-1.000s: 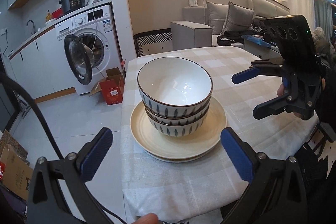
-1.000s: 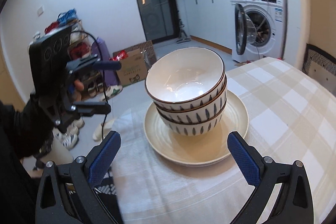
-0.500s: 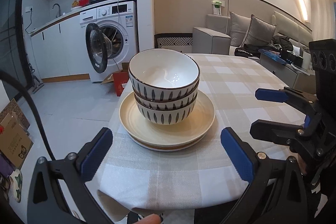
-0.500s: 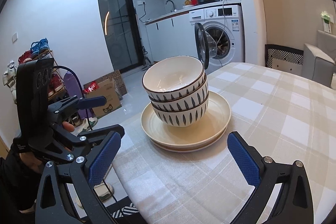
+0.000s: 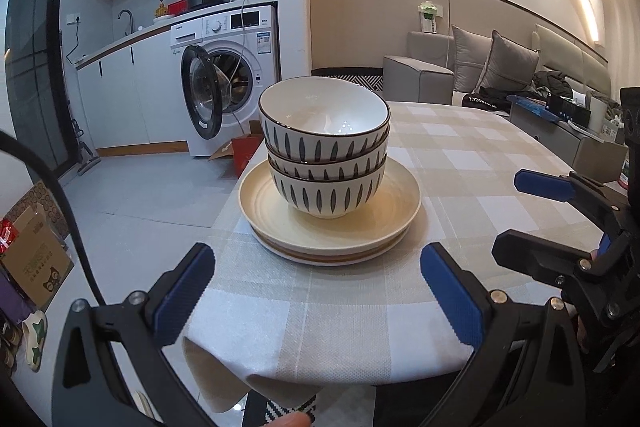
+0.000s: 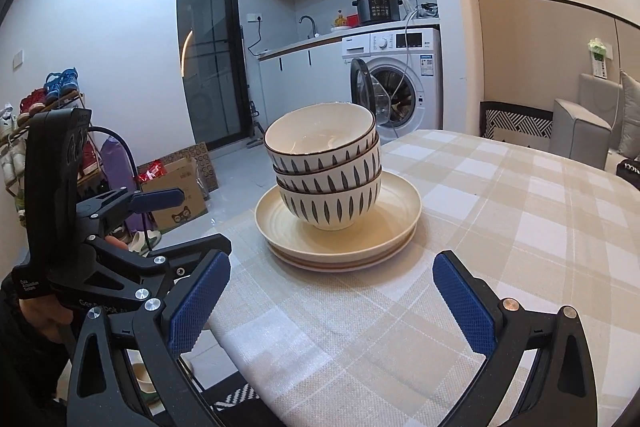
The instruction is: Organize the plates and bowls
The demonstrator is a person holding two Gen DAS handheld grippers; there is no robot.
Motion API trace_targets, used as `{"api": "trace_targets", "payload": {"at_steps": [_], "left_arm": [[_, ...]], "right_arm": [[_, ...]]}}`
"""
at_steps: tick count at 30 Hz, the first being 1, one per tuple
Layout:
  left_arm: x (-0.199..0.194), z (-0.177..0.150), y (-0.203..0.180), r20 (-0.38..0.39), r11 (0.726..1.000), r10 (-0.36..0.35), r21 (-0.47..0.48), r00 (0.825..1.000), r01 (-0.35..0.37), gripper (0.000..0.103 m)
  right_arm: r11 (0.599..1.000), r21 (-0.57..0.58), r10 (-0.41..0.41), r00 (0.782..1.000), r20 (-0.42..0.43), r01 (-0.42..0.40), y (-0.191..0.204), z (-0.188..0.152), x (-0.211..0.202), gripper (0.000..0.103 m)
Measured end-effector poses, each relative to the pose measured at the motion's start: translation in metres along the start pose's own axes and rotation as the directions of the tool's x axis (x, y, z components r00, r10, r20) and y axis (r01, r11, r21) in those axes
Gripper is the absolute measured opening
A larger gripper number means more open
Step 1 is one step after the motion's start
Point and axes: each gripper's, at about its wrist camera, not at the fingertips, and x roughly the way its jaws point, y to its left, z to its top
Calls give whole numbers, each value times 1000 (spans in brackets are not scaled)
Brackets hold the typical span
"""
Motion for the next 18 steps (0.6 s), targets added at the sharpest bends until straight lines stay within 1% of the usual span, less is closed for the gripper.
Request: {"api": "trace_targets", "payload": {"at_steps": [3,6,9,18], "left_arm": [[1,-3,-2,7,1000,4,3,1000,-4,103],[1,-4,-5,8,1000,7,8,1000,-7,103],[0,-5,-7,13,1000,6,9,1000,-7,103],[2,-10,-4,8,999,28,-22,1000,-28,103]], "right_arm": [[1000,17,3,1000,6,-3,-2,-2,-1,103],[1000,13,-10,1000,6,10,-2,-1,1,103],[1000,17,-7,1000,15,7,-3,1,1,103],[1000,10,-11,1000,15,10,-1,0,1,103]]}}
